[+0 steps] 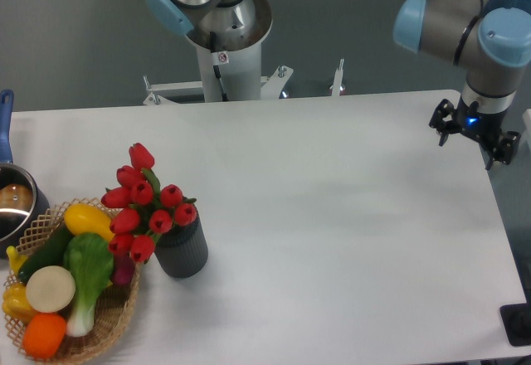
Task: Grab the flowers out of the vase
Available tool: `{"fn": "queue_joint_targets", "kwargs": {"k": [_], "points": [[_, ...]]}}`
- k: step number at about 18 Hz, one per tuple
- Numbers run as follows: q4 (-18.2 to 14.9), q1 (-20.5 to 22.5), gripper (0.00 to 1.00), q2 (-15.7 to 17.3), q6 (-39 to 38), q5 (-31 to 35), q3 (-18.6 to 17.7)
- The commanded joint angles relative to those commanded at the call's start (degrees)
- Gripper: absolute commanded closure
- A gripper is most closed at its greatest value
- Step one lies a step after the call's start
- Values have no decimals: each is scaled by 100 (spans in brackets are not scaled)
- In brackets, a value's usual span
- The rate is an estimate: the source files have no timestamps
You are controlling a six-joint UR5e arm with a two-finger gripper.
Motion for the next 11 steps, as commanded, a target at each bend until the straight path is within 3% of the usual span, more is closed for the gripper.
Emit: {"fn": "queue_joint_targets", "kwargs": {"k": [7, 11], "points": [[-26, -166, 0, 114, -70, -26, -131], [131, -439, 0, 948, -229, -315, -1158]]}}
